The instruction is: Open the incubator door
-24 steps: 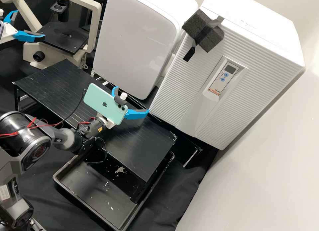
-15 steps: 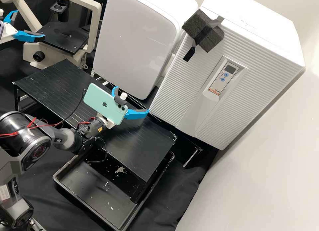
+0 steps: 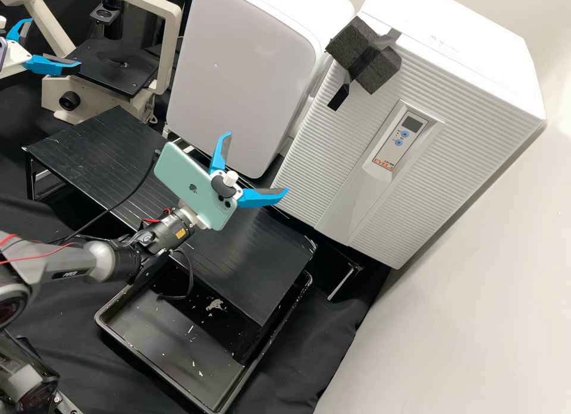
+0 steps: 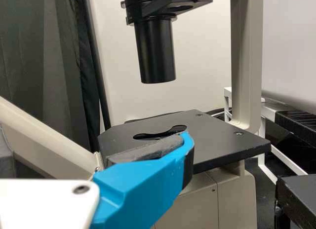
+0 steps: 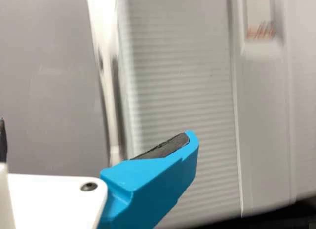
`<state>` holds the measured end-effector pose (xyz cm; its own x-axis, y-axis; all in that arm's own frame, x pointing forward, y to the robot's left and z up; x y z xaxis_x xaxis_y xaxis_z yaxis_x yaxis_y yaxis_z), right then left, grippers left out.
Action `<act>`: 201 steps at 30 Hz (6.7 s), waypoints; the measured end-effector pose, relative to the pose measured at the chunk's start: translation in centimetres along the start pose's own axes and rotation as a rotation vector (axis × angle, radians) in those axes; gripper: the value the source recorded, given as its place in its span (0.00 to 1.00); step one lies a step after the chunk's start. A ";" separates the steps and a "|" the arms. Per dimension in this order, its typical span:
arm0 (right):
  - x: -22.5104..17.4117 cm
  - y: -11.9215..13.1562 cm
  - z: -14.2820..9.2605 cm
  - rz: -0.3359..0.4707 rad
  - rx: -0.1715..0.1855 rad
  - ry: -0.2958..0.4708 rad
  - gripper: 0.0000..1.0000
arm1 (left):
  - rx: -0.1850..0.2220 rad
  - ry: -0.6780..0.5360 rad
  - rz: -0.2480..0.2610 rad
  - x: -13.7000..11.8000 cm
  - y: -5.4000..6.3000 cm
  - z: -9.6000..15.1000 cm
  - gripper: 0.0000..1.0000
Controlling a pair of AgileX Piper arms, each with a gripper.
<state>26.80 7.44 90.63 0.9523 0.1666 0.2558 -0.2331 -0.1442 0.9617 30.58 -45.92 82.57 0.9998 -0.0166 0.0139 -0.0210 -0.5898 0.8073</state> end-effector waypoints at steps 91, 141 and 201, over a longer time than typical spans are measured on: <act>9.2 0.5 -6.3 0.324 -0.213 -0.368 0.00 | 0.000 0.000 0.000 0.0 0.0 0.0 1.00; 8.7 0.4 -6.0 0.260 -0.252 -0.352 0.00 | 0.000 0.000 0.000 0.0 0.0 0.0 1.00; -1.6 1.2 -6.7 0.174 -0.129 0.167 1.00 | 0.000 0.000 0.000 0.0 0.0 0.0 1.00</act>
<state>23.65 13.55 92.03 0.8527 0.3100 0.4205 -0.4236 -0.0609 0.9038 30.58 -45.92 82.57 0.9998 -0.0166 0.0139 -0.0210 -0.5898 0.8073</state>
